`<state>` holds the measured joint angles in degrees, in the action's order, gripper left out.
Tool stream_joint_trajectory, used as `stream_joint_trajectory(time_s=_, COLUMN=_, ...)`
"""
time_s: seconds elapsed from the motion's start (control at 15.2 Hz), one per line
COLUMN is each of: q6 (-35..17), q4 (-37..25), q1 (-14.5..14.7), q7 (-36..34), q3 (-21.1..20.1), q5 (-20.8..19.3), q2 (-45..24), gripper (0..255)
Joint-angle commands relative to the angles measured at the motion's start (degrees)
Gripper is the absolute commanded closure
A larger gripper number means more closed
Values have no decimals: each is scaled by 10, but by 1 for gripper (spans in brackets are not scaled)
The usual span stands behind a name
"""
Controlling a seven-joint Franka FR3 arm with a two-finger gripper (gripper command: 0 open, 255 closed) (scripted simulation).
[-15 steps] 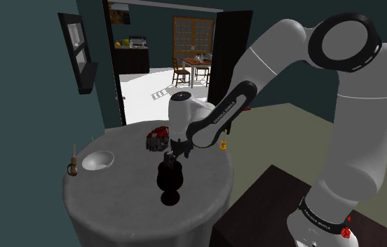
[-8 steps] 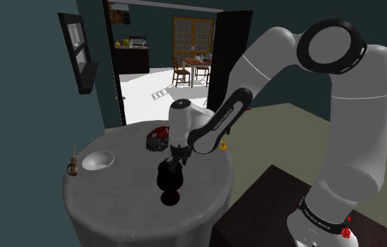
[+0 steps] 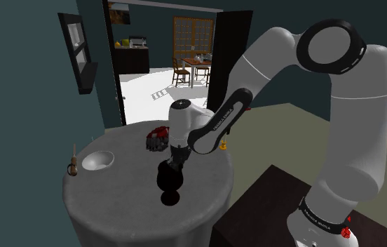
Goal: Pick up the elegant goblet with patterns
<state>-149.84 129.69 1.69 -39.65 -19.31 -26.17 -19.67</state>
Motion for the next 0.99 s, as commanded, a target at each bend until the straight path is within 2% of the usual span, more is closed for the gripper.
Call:
stream_joint_trajectory(time_s=0.0, q6=0, q4=0, q1=0, q7=0, q3=0, q5=0, q2=-1, gripper=255)
stream_joint_trajectory(time_s=0.92, q6=83, q4=-2, q1=-27, q7=71, q3=-41, q5=88, q2=92, gripper=255)
